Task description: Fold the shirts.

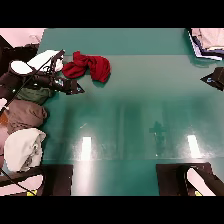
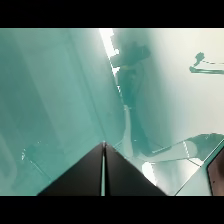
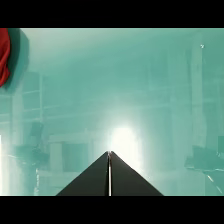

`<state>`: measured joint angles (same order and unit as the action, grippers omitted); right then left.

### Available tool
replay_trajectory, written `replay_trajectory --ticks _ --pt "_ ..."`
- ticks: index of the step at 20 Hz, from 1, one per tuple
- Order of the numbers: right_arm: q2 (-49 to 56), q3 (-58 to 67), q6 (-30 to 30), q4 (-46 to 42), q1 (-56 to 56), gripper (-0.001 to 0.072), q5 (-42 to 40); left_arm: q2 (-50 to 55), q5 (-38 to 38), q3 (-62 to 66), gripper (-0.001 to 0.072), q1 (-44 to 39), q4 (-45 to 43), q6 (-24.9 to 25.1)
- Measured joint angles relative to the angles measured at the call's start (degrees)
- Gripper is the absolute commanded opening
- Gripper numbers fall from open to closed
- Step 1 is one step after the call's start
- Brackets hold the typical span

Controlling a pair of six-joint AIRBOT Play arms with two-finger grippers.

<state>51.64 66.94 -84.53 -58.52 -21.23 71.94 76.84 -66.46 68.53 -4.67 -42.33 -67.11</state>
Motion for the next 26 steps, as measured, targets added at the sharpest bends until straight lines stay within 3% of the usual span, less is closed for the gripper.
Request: replay_trajectory --ticks 16,17,18,19,26 --pt "0.00 0.00 0.02 0.04 0.00 0.0024 -1.07 0.00 0.00 0.00 0.0029 0.00 1.09 -0.02" --pt "0.00 0.00 0.00 0.13 0.00 0.0024 -1.64 0.00 0.15 0.00 0.0092 0.00 1.95 -0.02" --pt "0.00 0.00 0.02 0.28 0.00 0.0025 -2.08 0.00 1.01 0.00 0.0423 -0.02 2.58 0.02" --pt "0.00 0.00 0.02 0.31 0.00 0.0025 -2.36 0.00 2.60 0.00 0.0665 -0.02 3.17 0.02" --pt "0.00 0.00 0.02 0.57 0.00 0.0025 -3.10 6.01 23.43 1.42 0.0673 -0.37 4.96 4.59"
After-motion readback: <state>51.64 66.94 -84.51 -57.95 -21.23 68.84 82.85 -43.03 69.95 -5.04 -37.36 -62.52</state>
